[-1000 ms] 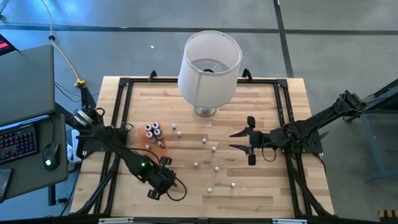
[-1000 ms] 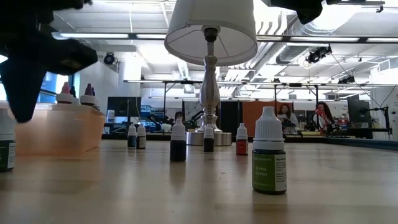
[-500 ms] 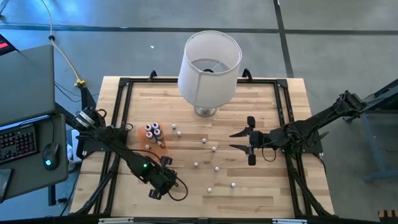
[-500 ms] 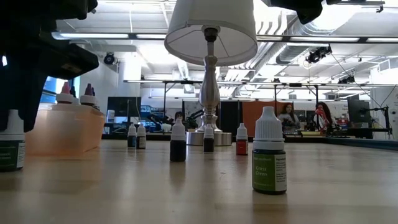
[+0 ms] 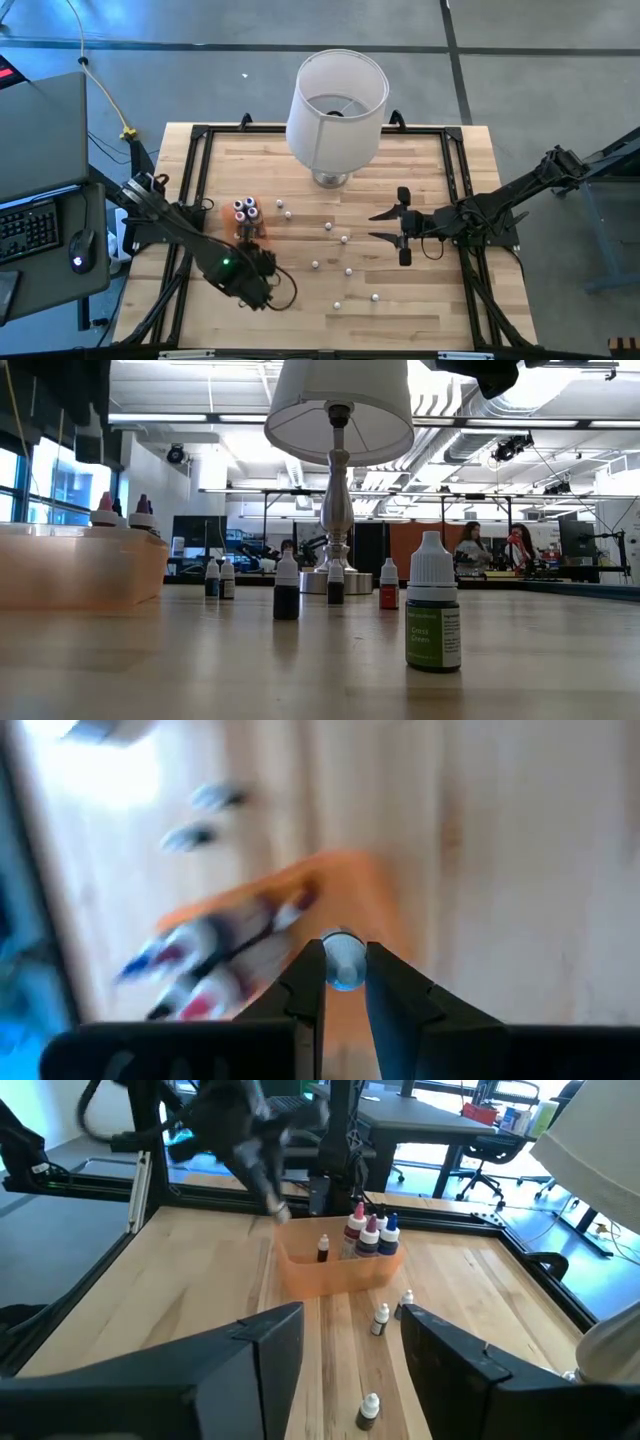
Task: Pick & Place food coloring
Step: Put the dark green food coloring bottle into the orange bin
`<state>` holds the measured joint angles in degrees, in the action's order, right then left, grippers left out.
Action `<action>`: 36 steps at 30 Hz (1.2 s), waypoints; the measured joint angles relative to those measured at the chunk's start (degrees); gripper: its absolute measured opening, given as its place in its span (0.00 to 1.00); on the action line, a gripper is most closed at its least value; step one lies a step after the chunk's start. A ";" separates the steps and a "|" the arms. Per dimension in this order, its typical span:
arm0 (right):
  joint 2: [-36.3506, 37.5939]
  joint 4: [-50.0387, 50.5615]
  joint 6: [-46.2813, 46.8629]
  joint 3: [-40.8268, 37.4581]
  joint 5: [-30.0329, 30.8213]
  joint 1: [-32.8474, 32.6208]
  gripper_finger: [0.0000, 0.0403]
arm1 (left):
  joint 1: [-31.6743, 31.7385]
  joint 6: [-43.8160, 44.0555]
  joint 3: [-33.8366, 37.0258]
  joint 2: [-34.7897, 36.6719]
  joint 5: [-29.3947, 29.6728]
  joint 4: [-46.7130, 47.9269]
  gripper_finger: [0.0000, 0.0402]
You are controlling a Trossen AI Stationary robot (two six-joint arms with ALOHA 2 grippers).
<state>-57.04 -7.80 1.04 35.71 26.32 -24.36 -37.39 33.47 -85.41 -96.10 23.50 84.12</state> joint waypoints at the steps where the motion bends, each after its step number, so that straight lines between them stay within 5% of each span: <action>1: 0.00 0.00 0.00 0.00 -0.06 -0.01 0.40 | -0.01 2.30 -0.57 0.06 0.72 2.90 0.11; 5: 0.00 0.00 0.00 0.00 -1.54 -0.01 0.39 | -0.10 7.33 2.39 3.35 2.91 4.05 0.11; 13: 0.00 -0.02 0.00 0.00 -2.77 -0.02 0.39 | 2.14 11.93 23.39 14.20 -2.13 -13.51 0.12; 21: 0.02 -0.24 -1.33 0.02 -2.75 0.00 0.39 | 6.85 12.09 38.97 15.48 -6.82 -28.40 0.13; 36: 0.02 -0.23 -1.03 0.01 -2.73 0.00 0.40 | 11.88 11.72 40.42 15.26 -11.44 -28.98 0.35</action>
<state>-57.01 -8.02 0.01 35.71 23.59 -24.36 -25.52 45.19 -45.00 -80.84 12.06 55.14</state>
